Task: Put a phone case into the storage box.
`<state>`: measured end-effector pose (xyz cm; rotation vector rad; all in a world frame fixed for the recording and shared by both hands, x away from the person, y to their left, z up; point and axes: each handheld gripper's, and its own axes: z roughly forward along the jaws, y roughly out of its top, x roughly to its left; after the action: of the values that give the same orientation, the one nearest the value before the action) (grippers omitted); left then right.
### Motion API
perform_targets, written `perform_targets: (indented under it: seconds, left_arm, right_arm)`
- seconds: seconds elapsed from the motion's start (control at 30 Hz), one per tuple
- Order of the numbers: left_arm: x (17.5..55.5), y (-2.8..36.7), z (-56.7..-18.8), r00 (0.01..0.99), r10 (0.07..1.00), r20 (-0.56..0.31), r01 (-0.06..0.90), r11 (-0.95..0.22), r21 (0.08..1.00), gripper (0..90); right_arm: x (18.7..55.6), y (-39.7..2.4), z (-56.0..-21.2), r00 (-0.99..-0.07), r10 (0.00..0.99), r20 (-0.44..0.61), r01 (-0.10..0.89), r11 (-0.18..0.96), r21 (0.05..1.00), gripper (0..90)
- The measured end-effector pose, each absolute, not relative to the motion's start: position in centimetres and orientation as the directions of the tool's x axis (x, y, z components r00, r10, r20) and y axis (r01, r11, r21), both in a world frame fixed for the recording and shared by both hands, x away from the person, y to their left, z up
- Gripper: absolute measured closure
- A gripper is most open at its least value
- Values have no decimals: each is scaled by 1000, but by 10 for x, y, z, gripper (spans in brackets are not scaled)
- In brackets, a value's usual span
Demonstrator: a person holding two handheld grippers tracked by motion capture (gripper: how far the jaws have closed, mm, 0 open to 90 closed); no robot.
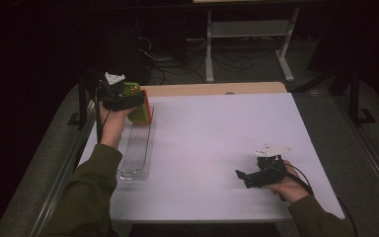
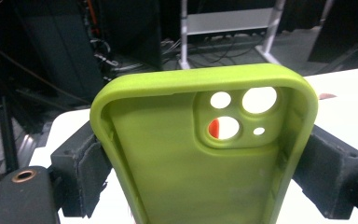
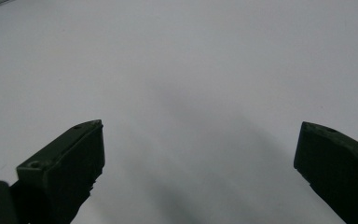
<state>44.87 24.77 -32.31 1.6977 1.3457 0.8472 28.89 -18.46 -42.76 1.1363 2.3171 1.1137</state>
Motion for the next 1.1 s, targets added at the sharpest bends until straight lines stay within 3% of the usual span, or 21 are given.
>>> perform_targets:
  seconds: [0.6,1.1]
  left_arm:
    - [465,239,-362,124,989,84,497,-135,857,138]
    - [470,240,-374,119,988,100,523,-148,839,125]
  right_arm:
    - [288,-184,-426,-628,777,52,519,368,772,12]
    - [288,-184,-426,-637,770,40,511,383,770,12]
